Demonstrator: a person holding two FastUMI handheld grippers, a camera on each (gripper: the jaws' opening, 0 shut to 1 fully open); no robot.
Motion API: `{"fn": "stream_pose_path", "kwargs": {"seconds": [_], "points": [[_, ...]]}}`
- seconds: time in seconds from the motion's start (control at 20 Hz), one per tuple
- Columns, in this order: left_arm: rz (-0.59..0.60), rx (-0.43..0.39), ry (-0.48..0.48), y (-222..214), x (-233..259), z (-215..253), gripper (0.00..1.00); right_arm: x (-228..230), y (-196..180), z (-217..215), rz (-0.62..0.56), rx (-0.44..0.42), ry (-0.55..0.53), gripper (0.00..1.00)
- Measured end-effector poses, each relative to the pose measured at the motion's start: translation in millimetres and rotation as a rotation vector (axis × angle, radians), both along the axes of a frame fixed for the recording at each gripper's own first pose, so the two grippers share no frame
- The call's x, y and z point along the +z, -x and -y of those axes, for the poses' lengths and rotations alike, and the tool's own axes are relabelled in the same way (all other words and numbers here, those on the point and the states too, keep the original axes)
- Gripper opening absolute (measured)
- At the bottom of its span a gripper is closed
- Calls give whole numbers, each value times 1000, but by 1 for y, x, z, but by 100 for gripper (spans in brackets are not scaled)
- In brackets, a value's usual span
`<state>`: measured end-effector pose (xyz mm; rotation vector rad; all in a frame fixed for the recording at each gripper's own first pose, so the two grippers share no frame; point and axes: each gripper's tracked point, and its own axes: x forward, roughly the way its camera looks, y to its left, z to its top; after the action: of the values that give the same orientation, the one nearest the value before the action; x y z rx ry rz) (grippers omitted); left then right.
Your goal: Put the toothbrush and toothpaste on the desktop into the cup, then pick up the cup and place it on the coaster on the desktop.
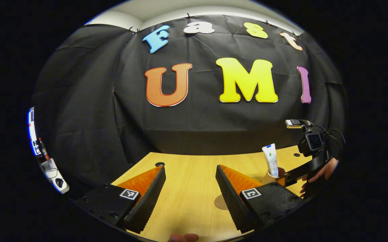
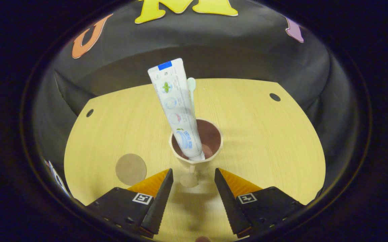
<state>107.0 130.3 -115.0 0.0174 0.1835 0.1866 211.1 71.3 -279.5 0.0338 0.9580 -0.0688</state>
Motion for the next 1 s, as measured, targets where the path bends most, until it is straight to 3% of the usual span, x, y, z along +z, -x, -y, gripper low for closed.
{"fn": "stream_pose_path", "kwargs": {"seconds": [0.25,0.35,0.4,0.55,0.6,1.0], "points": [[-44,41,10,3,-13,-18,95,-18,-3,-1,-61,-7,20,76],[-47,46,6,3,-13,-24,95,-23,-5,0,-72,-12,41,69],[-52,47,7,4,-16,-26,95,-25,-5,2,-80,-17,51,55],[-62,54,12,6,-15,-26,95,-29,-7,3,-98,-30,35,36],[-65,53,15,4,-16,-27,95,-31,-5,1,-106,-27,34,26],[-76,43,23,8,-17,-25,95,-20,0,0,-66,1,49,7]]}}
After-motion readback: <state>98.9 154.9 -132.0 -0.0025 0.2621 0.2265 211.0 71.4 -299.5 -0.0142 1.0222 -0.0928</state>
